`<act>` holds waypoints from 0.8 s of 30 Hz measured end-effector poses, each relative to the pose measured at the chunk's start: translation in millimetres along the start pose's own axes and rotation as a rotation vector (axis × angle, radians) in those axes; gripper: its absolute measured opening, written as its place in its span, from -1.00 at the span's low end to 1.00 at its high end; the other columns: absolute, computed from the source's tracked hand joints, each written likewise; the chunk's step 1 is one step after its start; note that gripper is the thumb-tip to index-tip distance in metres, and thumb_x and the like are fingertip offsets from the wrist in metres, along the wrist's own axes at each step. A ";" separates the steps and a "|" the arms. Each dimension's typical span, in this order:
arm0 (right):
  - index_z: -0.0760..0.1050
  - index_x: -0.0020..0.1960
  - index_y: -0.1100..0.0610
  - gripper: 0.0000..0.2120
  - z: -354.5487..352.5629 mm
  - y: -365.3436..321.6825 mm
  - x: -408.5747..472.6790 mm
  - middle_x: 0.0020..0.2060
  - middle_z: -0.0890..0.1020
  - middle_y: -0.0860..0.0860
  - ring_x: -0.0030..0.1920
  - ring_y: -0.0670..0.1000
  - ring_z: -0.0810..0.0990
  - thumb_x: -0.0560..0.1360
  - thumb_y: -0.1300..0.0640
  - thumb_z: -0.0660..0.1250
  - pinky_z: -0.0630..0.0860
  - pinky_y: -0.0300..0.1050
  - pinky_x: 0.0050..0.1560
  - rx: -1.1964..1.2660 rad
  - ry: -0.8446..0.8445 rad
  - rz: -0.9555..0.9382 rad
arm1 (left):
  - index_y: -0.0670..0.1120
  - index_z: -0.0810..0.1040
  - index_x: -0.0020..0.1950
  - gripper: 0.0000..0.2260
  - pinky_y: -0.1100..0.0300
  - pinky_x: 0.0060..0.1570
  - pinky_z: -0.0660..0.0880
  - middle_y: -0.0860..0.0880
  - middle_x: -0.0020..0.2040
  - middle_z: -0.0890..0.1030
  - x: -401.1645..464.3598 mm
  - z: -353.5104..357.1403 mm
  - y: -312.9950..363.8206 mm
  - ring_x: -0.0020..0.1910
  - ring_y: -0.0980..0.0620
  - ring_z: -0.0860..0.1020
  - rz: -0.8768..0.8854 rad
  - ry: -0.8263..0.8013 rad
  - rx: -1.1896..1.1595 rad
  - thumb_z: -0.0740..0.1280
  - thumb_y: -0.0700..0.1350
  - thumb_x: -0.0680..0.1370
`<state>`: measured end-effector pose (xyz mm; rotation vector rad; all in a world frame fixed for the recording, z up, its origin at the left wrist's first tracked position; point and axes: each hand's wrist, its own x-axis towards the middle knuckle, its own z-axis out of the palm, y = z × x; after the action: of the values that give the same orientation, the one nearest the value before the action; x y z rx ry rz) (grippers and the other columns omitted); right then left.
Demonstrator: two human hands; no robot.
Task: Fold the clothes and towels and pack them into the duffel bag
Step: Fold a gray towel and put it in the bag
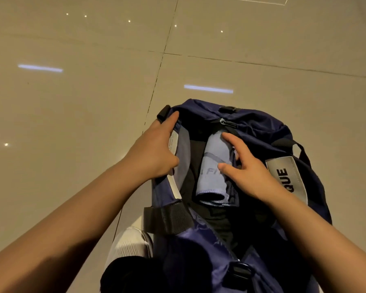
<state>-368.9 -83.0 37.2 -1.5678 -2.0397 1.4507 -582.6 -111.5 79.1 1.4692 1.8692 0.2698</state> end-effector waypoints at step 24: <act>0.00 0.55 -0.05 -0.36 70.0 10.1 24.0 0.50 0.10 0.08 0.41 0.19 0.18 0.54 -0.20 0.07 0.17 0.14 0.36 -0.658 0.049 -0.033 | 0.21 -0.09 0.55 -0.08 0.38 -0.16 0.27 0.07 0.48 0.20 -33.1 -2.4 10.5 0.16 0.20 0.31 0.047 -0.043 -0.002 0.39 -0.28 0.43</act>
<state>-417.8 -103.9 -15.1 -1.7323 -2.6565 0.7381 -573.6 -137.6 100.4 1.5074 1.8019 0.2603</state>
